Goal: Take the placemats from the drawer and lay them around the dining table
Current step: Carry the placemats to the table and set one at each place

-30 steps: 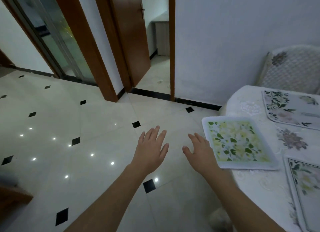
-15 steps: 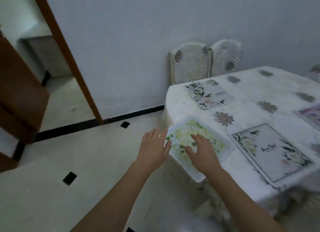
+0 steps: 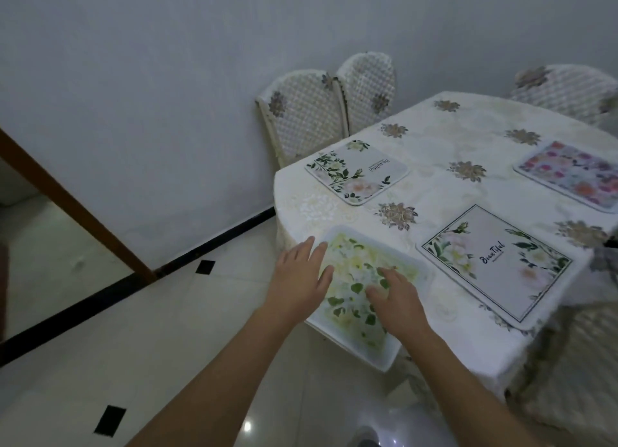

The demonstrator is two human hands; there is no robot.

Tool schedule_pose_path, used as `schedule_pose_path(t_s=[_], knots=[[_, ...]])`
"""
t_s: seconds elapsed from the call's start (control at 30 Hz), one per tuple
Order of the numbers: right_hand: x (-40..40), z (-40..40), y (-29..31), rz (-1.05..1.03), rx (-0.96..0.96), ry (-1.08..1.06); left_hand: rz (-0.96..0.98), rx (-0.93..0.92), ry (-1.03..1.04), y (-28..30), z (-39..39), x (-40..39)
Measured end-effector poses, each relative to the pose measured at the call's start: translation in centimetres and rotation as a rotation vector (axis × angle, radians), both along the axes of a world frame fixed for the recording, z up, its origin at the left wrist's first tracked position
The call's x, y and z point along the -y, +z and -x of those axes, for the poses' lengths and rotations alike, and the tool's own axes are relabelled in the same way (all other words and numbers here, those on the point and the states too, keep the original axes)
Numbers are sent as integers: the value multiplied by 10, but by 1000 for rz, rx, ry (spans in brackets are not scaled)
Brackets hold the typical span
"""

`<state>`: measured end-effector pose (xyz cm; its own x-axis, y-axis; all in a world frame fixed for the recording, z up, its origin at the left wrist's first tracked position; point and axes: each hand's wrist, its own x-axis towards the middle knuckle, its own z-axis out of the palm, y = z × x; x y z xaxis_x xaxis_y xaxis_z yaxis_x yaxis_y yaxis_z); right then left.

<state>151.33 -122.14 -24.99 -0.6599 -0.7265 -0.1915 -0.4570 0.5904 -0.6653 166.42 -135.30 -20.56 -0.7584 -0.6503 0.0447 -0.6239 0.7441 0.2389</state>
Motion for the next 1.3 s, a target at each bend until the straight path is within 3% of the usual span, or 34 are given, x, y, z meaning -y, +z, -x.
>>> schedule_pose_path(t_s=[0.2,0.4,0.67,0.93,1.1,1.3], knots=[[26,1,-23,-80,37,-31,-54,63,19,-20,5,34],[9,4,-46,-302,-47,-63,-129,197,-175,-63,28,41],[0,-20,-72,-398,50,-338,-174,371,-265,-113,41,86],[35,-52,-77,-369,98,-648,-155,277,-312,-124,49,142],[42,-61,-79,-242,109,-877,-411,202,-108,-130,48,156],[35,-66,-75,-206,207,-1044,-608,48,-36,-143,49,171]])
